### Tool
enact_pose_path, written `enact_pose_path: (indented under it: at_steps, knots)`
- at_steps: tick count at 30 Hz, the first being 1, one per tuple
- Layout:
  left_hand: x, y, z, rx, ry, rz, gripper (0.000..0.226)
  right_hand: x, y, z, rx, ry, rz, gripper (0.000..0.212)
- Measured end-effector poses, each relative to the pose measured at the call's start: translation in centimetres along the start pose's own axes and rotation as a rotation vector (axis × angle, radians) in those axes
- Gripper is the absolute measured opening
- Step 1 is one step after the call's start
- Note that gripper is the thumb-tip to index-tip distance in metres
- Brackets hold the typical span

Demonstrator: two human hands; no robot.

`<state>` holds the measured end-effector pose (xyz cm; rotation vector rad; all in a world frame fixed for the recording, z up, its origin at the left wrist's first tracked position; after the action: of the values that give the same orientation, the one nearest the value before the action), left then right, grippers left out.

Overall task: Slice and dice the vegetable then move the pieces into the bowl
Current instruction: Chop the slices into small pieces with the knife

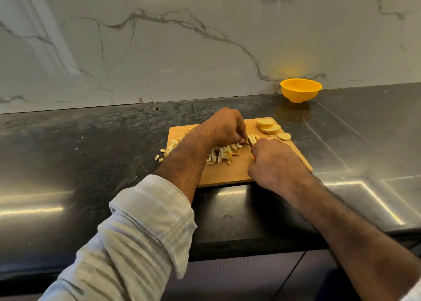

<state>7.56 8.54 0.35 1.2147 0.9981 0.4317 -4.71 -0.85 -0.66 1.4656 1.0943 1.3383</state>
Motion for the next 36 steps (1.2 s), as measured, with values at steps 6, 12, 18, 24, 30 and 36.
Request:
enact_pose_path:
  at_steps: [6,12,18,24,30,36]
  knots:
    - [0.4,0.1,0.0,0.034,-0.008,0.009,0.011,0.1,0.5,1.6,-0.038,-0.016,0.047,0.013]
    - [1.0,0.8,-0.3,0.024,-0.010,0.105,0.006,-1.5,0.3,0.2,-0.163,0.035,0.073,0.029]
    - [0.8,0.4,-0.1,0.018,0.007,0.117,0.006,-1.5,0.2,-0.1,-0.091,-0.011,0.079,0.036]
    - [0.6,0.2,0.0,0.021,0.017,0.120,0.006,-0.6,0.0,0.3,-0.026,-0.053,0.022,0.024]
    - [0.6,0.2,0.0,0.018,0.018,0.124,0.004,0.5,0.6,0.7,-0.007,-0.037,0.030,0.020]
    - [0.2,0.3,-0.4,0.013,0.032,0.117,0.002,-0.7,1.1,1.3,-0.005,-0.048,0.091,0.021]
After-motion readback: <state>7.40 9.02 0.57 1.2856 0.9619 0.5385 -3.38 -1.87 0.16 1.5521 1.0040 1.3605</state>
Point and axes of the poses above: each hand's wrist, its own z-axis towards the middle knuckle, its own y-axis out of the back of the hand, x = y × z, the point moved 7 cm from there along z, towards the middle knuckle, and after that the axes turned 4 degrees about x, right-handed, at the moved point
